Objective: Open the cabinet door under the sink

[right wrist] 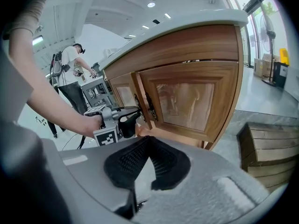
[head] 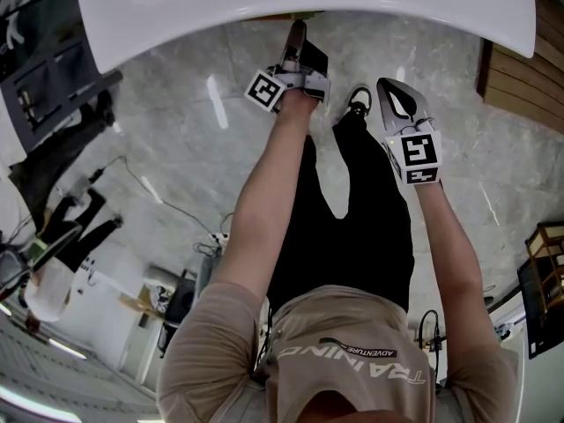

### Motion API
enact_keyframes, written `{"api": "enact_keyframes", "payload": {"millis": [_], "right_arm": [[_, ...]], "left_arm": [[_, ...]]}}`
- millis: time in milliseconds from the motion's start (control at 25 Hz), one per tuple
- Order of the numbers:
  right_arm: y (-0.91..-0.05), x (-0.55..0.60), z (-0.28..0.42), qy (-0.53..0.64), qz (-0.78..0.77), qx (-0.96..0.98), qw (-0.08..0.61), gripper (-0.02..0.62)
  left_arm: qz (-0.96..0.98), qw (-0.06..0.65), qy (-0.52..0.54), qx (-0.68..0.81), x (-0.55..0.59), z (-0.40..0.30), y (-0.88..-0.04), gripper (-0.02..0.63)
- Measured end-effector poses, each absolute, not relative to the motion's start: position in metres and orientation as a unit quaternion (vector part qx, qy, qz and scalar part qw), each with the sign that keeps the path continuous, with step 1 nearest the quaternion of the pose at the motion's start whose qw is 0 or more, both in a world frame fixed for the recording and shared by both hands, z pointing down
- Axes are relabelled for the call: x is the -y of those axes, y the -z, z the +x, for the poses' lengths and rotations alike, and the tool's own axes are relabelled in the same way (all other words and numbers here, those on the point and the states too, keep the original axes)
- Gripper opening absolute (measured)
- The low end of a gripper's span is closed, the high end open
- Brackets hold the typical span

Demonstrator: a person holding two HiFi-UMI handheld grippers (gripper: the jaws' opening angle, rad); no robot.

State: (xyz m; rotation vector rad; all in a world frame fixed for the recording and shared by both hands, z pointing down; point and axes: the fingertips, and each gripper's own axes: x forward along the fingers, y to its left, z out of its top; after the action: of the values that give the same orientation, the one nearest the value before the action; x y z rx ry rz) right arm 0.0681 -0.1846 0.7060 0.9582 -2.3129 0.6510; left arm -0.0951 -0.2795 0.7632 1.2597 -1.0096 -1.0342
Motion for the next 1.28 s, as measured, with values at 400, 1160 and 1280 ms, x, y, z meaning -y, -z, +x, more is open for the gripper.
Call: {"api": "enact_keyframes", "payload": {"millis": [400, 1160, 1280], "right_arm": [[-0.704, 0.164, 0.045, -0.248, 0.371, 0.853, 0.272, 0.002], [-0.702, 0.132, -0.005, -0.251, 0.374, 0.85, 0.273, 0.002], [-0.701, 0.124, -0.014, -0.25, 0.371, 0.851, 0.273, 0.002]], "left_arm": [[0.558, 0.604, 0.405, 0.4, 0.234, -0.101, -0.764, 0.1], [0.591, 0.622, 0.361, 0.365, 0.171, -0.127, -0.77, 0.097], [0.596, 0.628, 0.35, 0.359, 0.16, -0.132, -0.772, 0.095]]}}
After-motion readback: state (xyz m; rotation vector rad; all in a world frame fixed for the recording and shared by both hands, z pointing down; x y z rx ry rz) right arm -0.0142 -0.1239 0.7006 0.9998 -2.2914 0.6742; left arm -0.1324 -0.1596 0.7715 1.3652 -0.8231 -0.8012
